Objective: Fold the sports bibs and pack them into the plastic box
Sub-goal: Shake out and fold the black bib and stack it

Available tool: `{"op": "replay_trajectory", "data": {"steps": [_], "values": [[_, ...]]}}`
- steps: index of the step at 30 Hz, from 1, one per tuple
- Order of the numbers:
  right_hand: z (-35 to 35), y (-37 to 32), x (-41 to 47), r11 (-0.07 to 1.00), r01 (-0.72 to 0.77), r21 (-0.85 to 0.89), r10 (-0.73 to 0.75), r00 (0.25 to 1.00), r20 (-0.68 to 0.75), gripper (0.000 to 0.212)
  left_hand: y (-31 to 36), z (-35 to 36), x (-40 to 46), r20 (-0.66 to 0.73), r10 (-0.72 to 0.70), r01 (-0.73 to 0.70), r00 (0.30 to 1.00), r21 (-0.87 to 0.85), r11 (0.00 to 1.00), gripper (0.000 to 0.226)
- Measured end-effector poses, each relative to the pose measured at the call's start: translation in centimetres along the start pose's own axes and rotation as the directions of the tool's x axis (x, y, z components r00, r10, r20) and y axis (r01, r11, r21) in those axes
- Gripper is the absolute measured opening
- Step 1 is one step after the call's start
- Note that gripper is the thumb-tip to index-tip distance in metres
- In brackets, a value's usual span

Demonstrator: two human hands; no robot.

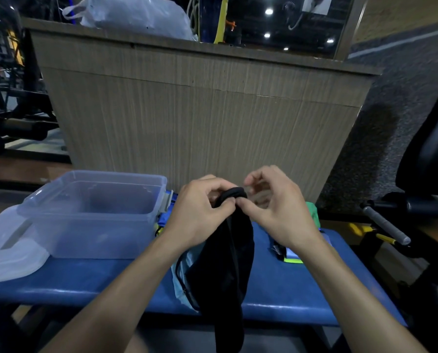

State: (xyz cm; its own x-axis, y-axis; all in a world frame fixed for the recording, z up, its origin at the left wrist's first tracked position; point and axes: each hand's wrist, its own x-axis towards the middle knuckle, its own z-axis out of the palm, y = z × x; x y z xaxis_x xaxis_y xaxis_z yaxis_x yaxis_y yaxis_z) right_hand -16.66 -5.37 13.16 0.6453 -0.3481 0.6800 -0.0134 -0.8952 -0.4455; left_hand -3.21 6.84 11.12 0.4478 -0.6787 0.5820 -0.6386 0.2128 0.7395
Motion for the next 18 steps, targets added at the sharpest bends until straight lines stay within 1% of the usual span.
{"op": "replay_trajectory", "data": {"steps": [1, 3, 5, 7, 10, 11, 15, 18], "values": [[0.2, 0.3, 0.0, 0.999, 0.046, 0.014, -0.047, 0.999, 0.003, 0.023, 0.0, -0.2, 0.0, 0.018, 0.005, -0.004, 1.000, -0.013, 1.000, 0.021], [0.5, 0.5, 0.0, 0.992, 0.066, 0.109, -0.069, 0.997, 0.027, 0.021, 0.0, -0.6, 0.1, 0.046, 0.012, -0.011, 0.999, -0.020, 1.000, 0.020], [0.6, 0.6, 0.1, 0.976, 0.040, 0.212, -0.048, 0.998, 0.036, 0.015, 0.1, -1.0, 0.4, 0.052, 0.015, -0.015, 0.999, -0.008, 1.000, 0.019], [0.7, 0.6, 0.4, 0.967, 0.018, 0.256, -0.027, 0.999, 0.029, 0.012, 0.2, -1.5, 0.7, 0.035, 0.036, -0.037, 0.999, 0.017, 0.999, 0.018], [0.4, 0.4, 1.6, 0.942, -0.026, 0.335, 0.010, 0.999, 0.047, 0.008, 0.7, -2.2, 1.2, -0.006, 0.089, -0.088, 0.996, 0.126, 0.988, 0.015], [0.1, 0.3, 2.2, 0.934, -0.029, 0.357, 0.012, 0.999, 0.051, 0.008, 0.9, -2.4, 1.5, -0.015, 0.093, -0.090, 0.996, 0.133, 0.987, 0.014], [-1.2, -0.7, 5.1, 0.924, 0.020, 0.382, -0.032, 0.999, 0.024, 0.012, 1.8, -3.7, 2.6, -0.022, 0.100, -0.099, 0.995, 0.044, 0.994, 0.026], [-3.1, -1.7, 7.8, 0.912, 0.088, 0.401, -0.083, 0.996, -0.031, 0.013, 2.2, -4.3, 3.0, -0.021, 0.108, -0.108, 0.994, 0.027, 0.994, 0.029]]}}
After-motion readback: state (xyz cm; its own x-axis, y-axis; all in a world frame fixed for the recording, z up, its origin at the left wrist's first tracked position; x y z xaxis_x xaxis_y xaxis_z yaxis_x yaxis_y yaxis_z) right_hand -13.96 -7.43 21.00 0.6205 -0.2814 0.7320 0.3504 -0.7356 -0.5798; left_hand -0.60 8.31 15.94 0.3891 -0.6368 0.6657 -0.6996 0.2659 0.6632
